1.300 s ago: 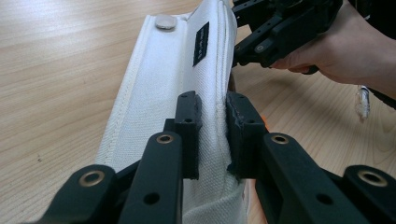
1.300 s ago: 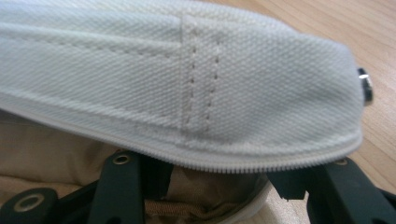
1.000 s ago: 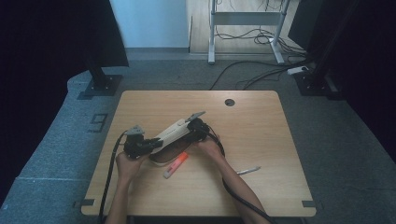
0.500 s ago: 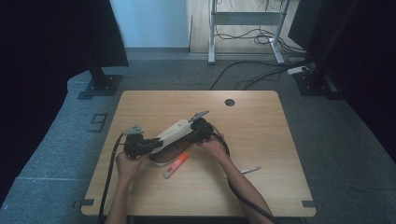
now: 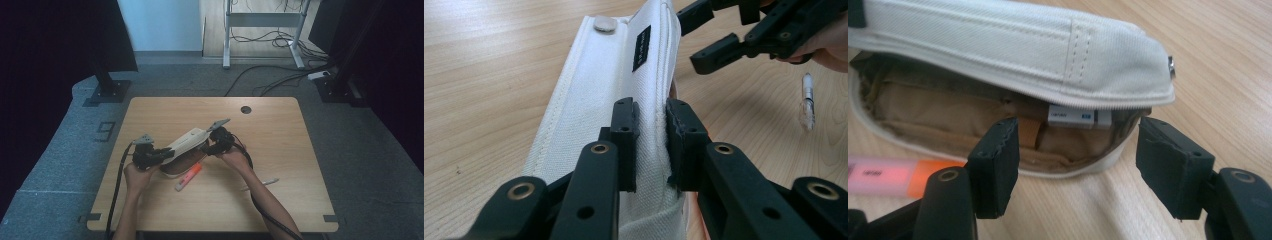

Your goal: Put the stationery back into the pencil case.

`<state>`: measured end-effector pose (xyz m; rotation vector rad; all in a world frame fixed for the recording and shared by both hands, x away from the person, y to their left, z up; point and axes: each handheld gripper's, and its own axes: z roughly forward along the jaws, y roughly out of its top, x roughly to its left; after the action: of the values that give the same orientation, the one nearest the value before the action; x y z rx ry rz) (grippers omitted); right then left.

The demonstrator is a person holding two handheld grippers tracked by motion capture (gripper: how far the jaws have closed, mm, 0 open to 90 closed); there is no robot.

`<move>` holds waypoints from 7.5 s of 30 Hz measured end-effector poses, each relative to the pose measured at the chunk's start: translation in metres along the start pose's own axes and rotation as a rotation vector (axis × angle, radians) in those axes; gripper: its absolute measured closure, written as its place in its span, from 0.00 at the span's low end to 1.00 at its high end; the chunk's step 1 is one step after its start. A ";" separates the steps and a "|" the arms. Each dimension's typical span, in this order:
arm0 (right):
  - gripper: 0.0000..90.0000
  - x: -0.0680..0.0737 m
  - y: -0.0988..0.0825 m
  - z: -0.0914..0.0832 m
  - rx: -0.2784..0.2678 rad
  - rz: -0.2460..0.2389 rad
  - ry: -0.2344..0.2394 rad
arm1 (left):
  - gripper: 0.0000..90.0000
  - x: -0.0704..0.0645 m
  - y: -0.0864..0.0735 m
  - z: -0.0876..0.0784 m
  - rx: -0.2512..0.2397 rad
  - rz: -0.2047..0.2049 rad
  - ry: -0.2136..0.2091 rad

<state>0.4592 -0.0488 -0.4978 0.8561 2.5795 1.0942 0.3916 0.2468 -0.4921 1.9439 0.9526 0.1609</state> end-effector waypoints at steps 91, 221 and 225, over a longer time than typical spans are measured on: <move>0.41 -0.018 -0.148 -0.128 -0.028 0.116 -0.074 | 0.82 0.001 -0.002 0.003 0.022 -0.003 -0.021; 0.87 -0.005 -0.099 -0.092 0.007 0.057 0.036 | 0.85 0.001 -0.001 -0.002 -0.019 -0.023 -0.021; 0.87 -0.002 -0.089 -0.087 0.005 0.041 0.041 | 0.85 0.001 -0.001 -0.001 -0.018 -0.022 -0.020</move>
<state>0.3880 -0.1508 -0.5005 0.9010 2.6097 1.1281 0.3910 0.2487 -0.4927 1.9142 0.9558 0.1364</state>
